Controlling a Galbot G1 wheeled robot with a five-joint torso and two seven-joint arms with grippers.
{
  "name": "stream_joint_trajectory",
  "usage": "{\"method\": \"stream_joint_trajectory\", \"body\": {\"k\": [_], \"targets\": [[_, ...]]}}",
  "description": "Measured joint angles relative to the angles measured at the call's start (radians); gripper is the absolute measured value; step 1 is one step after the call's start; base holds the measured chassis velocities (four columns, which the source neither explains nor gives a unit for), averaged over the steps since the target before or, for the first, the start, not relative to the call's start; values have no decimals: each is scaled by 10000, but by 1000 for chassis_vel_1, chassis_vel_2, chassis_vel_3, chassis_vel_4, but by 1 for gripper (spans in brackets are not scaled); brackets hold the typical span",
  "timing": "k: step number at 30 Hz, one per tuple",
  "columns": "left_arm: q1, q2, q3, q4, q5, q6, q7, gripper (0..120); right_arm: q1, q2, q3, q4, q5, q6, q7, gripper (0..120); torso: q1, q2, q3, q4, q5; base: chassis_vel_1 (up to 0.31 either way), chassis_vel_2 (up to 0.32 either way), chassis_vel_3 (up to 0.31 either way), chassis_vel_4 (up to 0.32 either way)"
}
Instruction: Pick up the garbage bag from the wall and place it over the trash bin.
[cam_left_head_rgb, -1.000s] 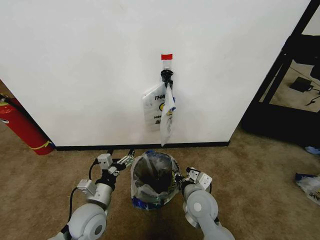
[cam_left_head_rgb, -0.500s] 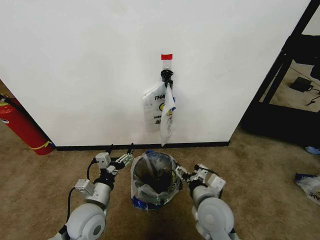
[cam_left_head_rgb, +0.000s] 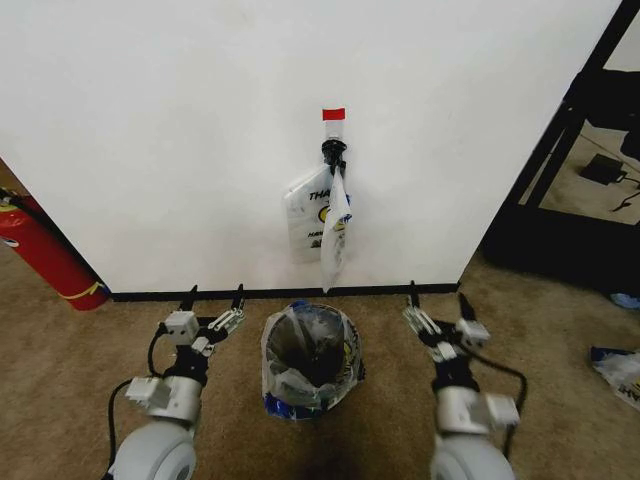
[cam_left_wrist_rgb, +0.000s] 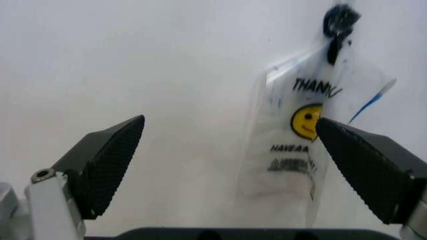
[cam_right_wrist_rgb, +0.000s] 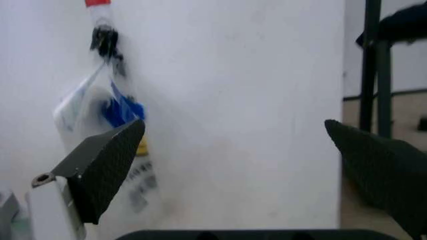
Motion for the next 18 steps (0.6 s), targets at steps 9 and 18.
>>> {"method": "stream_joint_trajectory", "body": {"k": [9, 18], "targets": [[862, -560, -414, -166, 972, -1140, 119, 100, -771, 276, 491, 422, -123, 644, -91, 100, 0, 0, 0, 3, 0, 0, 0, 0, 0], [944, -695, -393, -460, 1240, -1434, 130, 100, -874, 508, 465, 707, -399, 633, 105, 100, 0, 0, 1, 1, -1, 0, 0, 0, 0]]}}
